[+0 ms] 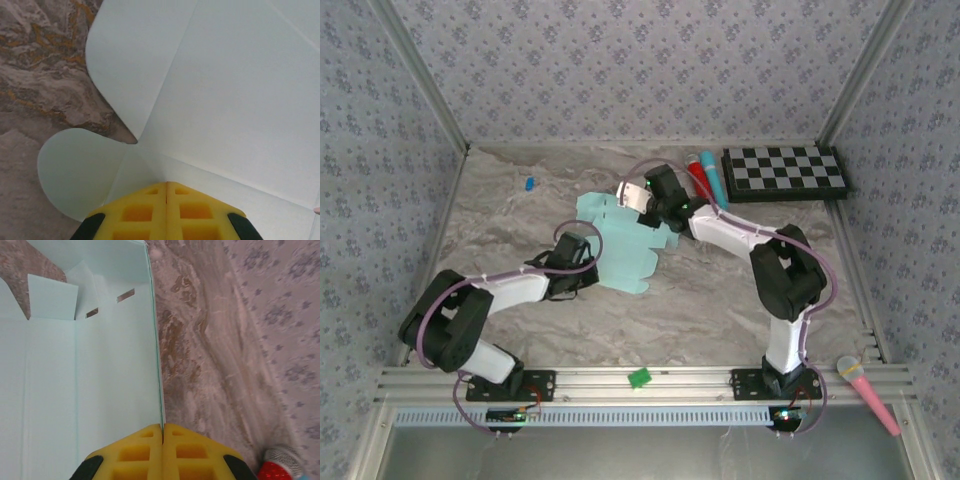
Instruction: Fold the paper box
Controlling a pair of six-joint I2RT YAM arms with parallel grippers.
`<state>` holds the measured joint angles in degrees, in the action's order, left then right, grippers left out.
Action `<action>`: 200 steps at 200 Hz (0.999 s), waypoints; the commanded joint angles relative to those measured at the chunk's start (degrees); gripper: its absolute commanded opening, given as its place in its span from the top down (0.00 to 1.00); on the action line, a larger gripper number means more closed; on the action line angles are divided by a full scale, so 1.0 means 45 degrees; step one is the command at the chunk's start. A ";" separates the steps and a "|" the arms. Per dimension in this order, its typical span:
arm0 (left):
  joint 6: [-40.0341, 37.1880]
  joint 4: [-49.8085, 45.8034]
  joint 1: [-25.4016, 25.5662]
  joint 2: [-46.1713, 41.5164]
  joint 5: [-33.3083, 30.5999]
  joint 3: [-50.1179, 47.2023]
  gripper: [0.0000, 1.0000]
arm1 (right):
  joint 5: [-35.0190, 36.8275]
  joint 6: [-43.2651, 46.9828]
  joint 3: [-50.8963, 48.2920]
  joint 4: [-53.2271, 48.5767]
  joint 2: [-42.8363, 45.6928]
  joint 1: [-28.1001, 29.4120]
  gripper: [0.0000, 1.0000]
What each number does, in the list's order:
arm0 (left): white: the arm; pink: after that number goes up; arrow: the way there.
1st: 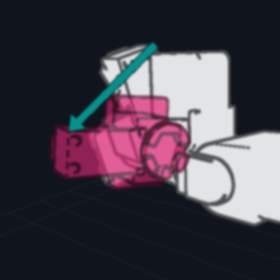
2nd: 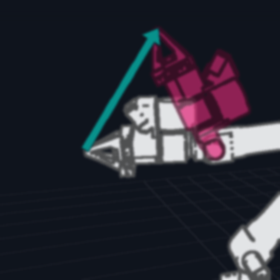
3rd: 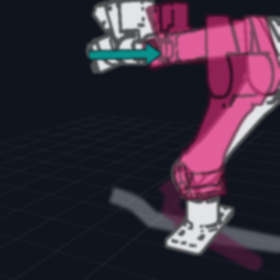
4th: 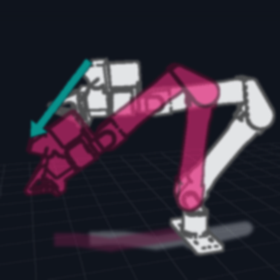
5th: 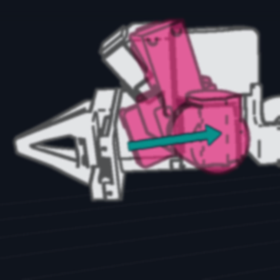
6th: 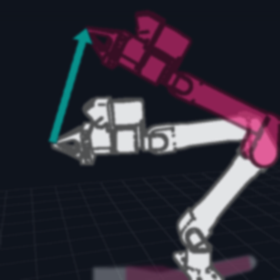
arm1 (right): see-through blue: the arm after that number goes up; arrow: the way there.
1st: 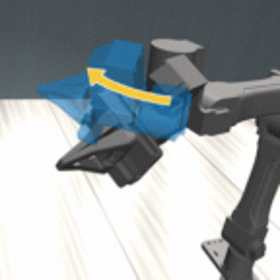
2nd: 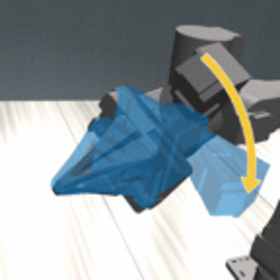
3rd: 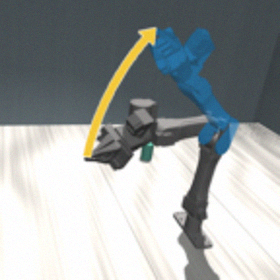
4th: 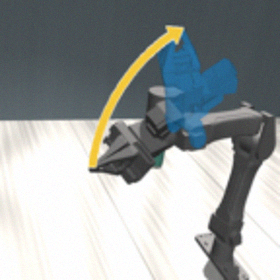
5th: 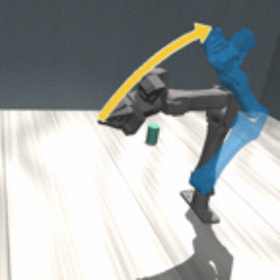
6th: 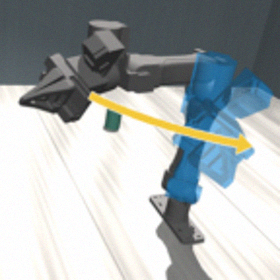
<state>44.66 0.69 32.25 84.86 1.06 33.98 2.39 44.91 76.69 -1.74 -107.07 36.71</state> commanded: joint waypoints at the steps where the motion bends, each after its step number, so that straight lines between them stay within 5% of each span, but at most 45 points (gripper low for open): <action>1: 0.0282 0.0100 -0.0048 0.0496 0.0231 0.0070 1.00 | 0.1159 0.1008 -0.0730 0.2029 0.0472 0.0364 0.99; 126: 0.0404 0.0822 -0.0047 0.1496 0.0565 0.0700 1.00 | 0.3169 0.4122 -0.3452 0.6994 -0.0161 0.1800 1.00; 200: 0.0503 0.1055 -0.0022 0.1289 0.0568 0.0408 1.00 | 0.2952 0.4260 -0.3800 0.7671 -0.0329 0.1821 1.00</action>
<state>46.19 6.17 32.25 89.93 2.59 36.80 16.29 63.92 60.51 31.22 -107.09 44.18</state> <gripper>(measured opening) 0.054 0.053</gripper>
